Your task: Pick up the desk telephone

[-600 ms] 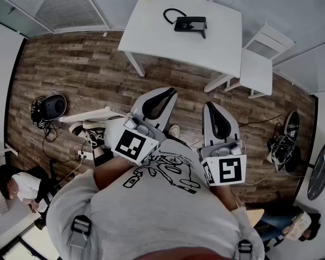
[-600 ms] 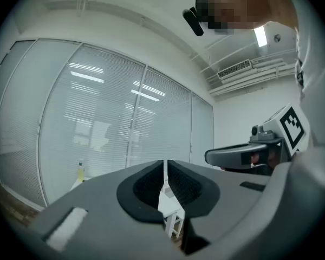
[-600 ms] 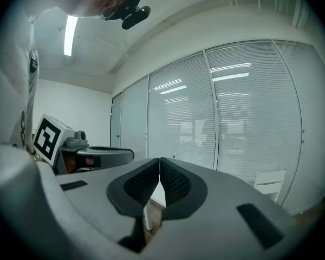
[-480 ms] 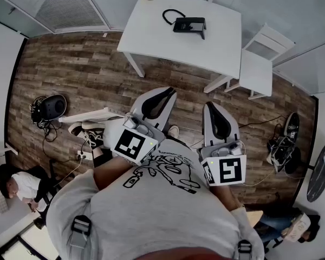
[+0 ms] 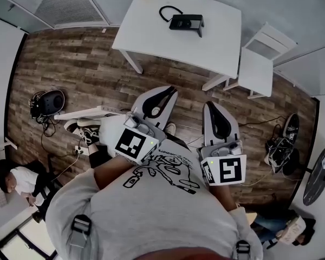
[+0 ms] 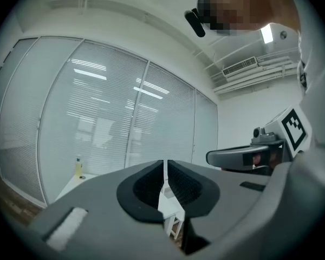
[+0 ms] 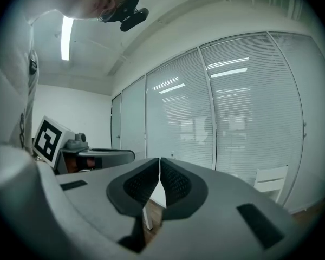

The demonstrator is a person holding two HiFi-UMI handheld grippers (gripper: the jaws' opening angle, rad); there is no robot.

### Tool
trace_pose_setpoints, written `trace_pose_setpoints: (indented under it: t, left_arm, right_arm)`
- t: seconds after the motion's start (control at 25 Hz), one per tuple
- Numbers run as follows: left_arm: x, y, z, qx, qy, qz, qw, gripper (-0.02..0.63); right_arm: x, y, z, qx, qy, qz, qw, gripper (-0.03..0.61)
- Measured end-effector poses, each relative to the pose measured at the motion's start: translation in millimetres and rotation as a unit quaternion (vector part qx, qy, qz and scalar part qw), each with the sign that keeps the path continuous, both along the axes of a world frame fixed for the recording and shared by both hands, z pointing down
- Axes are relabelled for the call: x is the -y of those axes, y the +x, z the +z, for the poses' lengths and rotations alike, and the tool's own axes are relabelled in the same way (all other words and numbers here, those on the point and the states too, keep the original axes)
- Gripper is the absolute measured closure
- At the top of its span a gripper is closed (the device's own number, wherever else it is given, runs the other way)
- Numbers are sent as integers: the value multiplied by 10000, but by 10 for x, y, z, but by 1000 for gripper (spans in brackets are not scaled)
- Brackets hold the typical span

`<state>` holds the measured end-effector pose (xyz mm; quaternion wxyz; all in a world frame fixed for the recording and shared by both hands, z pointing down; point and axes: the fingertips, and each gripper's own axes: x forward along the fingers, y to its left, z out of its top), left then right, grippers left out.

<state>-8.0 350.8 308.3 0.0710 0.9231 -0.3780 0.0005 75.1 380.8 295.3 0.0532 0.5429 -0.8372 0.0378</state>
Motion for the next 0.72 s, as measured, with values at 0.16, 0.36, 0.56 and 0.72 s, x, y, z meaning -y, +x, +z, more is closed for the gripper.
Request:
trace_pose_setpoints:
  t: [0.16,0.36,0.56,0.72]
  left_arm:
    - [137,63,59,39,-49,23,10000,591]
    - [398,33,105,47,-117,25,9999,591]
    - [766,-46,133,-19,-179,62,9998,591]
    - [1136,-184,118,-74,-167,84,9998,591]
  right_arm:
    - [121,66,73,-11,-67,7,10000,571]
    - [387,74,127,4,-144,73,9999,571]
    - [757,-65,110,0,-165,59,9998,571]
    - [1156,-244,95,-71,-156,-1,9999,571]
